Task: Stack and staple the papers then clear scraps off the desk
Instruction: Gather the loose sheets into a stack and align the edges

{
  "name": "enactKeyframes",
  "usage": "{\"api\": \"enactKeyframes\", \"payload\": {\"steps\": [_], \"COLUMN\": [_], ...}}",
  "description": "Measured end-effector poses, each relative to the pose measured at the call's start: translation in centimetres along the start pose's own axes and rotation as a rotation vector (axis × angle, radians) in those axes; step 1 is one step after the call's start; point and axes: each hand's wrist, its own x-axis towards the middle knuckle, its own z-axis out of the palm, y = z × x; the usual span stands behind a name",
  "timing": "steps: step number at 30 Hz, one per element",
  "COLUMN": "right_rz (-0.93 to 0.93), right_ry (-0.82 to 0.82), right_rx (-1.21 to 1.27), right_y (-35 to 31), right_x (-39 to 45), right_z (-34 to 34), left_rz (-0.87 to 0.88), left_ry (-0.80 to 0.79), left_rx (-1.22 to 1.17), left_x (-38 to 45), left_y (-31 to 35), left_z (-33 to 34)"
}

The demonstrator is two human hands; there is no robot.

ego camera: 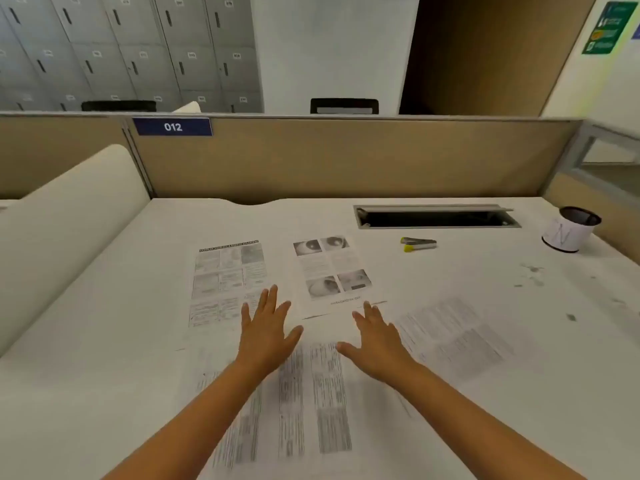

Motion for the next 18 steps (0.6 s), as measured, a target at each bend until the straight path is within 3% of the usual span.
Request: {"api": "enactKeyframes", "payload": {"steps": [4,9,14,18], "right_rz": [-0.095,-0.262,-0.274,-0.292], "right_ry": [-0.073,-0.189,-0.250,-0.293], "right_rx": [0.041,-0.047,-0.081,-0.058], "right_y": [0.8,0.9,0.8,0.9], "right_x": [-2.1,-3.7,-3.5,-2.4], "right_z": [2.2,4.6,5.5,5.0], "left_rz": [-0.193,-0.436,-0.445,-0.342], "left_ry": [-0.001,0.122,0.129,0.024], "left_rx": [-0.159,-0.289,-0.185,-0.111], "left_x": [-3.8,-8.9,-9.8,-9.3], "left_y": [-2.0,-6.1,-7.4,-7.0], "left_z": [0.2,-0.8,-1.5,-1.2]}}
